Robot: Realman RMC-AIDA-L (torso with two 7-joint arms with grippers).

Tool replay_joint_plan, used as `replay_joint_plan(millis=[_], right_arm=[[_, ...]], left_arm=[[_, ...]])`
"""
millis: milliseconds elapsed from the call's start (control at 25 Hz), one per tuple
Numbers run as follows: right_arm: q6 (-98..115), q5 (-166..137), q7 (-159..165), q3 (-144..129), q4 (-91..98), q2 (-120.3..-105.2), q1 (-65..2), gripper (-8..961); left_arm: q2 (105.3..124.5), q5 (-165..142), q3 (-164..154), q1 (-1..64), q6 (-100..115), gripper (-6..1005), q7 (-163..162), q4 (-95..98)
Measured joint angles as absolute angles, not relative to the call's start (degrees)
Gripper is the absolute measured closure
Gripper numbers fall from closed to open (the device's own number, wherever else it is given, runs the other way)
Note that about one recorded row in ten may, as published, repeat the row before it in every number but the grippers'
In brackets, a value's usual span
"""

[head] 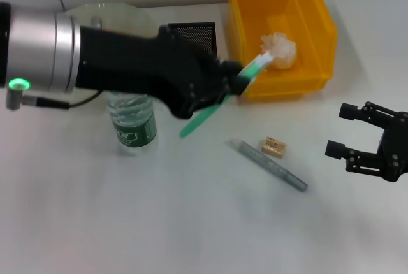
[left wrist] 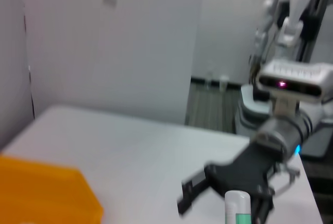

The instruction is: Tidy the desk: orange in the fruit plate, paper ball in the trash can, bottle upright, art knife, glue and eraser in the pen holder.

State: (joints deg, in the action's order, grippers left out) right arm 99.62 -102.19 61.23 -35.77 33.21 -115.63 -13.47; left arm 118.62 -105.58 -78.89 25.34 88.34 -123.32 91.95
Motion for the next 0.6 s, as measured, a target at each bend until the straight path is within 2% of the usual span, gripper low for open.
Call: replay_joint_plan(millis=[600], right_arm=[[99.57,-102.13,61.41,-35.77,33.15,-115.93,-14.12,108]], left_arm=[[118.84,-92.45,-78.71,27.42,69.45,834,-107.37,88.71]])
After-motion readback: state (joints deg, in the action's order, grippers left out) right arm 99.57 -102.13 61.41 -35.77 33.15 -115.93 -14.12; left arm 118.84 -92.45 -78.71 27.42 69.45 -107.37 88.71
